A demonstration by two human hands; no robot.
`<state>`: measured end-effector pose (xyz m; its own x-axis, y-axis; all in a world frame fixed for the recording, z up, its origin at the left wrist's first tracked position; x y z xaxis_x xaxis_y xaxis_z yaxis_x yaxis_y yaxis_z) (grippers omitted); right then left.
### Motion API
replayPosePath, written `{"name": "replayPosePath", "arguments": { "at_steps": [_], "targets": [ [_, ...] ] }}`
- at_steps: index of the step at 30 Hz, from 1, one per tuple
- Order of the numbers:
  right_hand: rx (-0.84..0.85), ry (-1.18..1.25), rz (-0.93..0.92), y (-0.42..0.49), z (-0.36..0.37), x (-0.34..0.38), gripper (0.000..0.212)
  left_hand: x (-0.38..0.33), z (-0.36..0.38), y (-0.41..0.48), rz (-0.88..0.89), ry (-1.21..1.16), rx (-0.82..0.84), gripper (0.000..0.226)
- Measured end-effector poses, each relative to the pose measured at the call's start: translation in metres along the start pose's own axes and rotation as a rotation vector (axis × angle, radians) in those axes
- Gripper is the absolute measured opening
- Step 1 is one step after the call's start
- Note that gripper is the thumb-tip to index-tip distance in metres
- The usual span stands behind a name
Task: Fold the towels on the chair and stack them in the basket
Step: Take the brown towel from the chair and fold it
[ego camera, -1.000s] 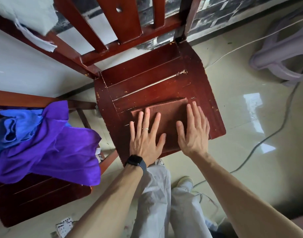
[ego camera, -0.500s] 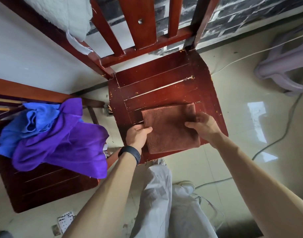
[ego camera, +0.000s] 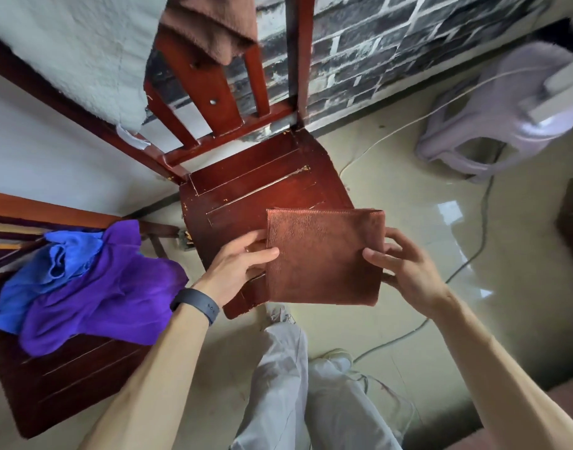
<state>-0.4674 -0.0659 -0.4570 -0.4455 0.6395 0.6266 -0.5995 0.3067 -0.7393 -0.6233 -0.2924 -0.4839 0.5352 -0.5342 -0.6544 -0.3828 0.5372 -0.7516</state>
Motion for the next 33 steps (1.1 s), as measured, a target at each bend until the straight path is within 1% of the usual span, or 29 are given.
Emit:
{"name": "replayPosePath", "arguments": {
  "at_steps": [2, 4, 8, 14, 18, 21, 27, 33],
  "targets": [
    [0.006, 0.053, 0.003, -0.036, -0.007, 0.025, 0.034, -0.038, 0.022, -0.023, 0.021, 0.019, 0.054, 0.04],
    [-0.012, 0.093, -0.024, -0.075, -0.016, 0.054, 0.036, -0.078, 0.046, -0.048, 0.048, 0.06, 0.089, 0.039],
    [-0.057, 0.157, -0.131, -0.16, -0.041, 0.12, 0.036, -0.163, 0.106, -0.102, 0.123, 0.113, 0.153, 0.035],
    [-0.174, 0.218, -0.362, -0.301, -0.105, 0.207, 0.042, -0.271, 0.222, -0.179, 0.243, 0.271, 0.284, 0.04],
    [-0.266, 0.273, -0.532, -0.392, -0.152, 0.246, 0.042, -0.334, 0.305, -0.226, 0.35, 0.375, 0.344, 0.039],
    [-0.34, 0.325, -0.661, -0.448, -0.187, 0.267, 0.04, -0.373, 0.37, -0.254, 0.434, 0.417, 0.418, 0.04],
    [-0.455, 0.397, -0.839, -0.527, -0.257, 0.305, 0.038, -0.435, 0.486, -0.288, 0.552, 0.485, 0.515, 0.039],
    [-0.554, 0.447, -0.962, -0.571, -0.33, 0.351, 0.034, -0.495, 0.594, -0.283, 0.621, 0.571, 0.616, 0.038]
  ]
}}
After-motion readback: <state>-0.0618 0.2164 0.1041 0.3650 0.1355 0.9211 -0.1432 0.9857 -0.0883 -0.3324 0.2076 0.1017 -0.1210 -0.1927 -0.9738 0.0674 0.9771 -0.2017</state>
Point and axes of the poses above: each hand's wrist, its own y-axis towards the middle knuckle, its own z-axis out of the palm, x = y × z, the point moved 9 cm from there along y, towards the middle knuckle, and after that the axes turned 14 degrees about y, right-handed, at the moved point
